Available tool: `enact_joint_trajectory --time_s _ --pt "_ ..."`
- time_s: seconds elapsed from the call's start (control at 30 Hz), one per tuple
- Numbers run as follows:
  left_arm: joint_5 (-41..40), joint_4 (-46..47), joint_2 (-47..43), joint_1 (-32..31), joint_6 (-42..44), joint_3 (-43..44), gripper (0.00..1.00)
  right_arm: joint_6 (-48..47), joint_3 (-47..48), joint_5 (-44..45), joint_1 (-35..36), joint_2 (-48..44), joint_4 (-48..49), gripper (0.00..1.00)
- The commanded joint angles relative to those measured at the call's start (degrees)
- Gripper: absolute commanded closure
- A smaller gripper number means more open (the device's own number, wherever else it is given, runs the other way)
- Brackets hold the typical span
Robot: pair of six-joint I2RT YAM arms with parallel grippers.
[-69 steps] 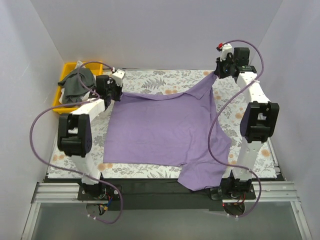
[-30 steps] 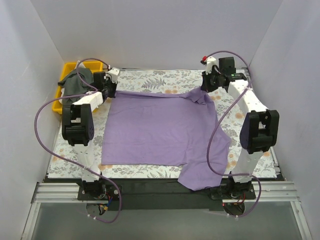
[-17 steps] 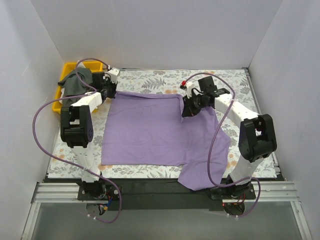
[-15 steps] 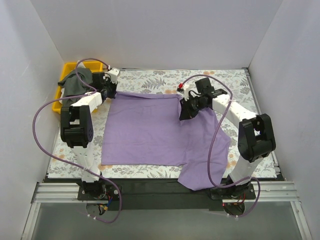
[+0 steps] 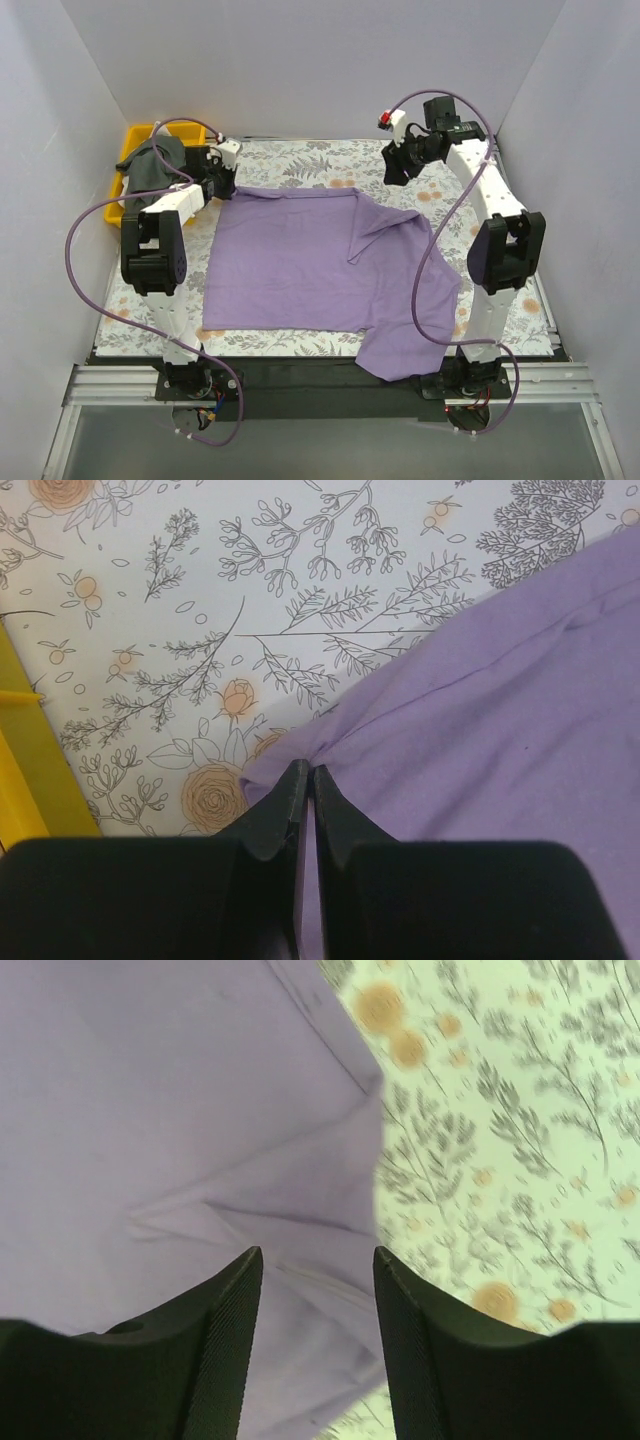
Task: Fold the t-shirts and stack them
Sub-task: Flatten the tshirt out
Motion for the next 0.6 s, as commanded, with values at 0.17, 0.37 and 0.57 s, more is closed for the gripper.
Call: enact_joint_trajectory --time_s 0.17,0.37,0.57 --pt "3.06 -2.64 -2.09 0.38 0.29 2.01 1.0 -13.83 0.86 13.04 -0.29 8.75 -8.92 0.32" --pt "2.8 -2.82 -2.18 0.47 0.9 1.66 1.0 -17.25 -0.11 13.49 -0.29 10.16 -9.71 0.36" --pt "3.06 -2.91 -1.56 0.38 0.55 2.01 1.0 -19.72 -0.19 13.22 0.14 11.13 -11.56 0.38"
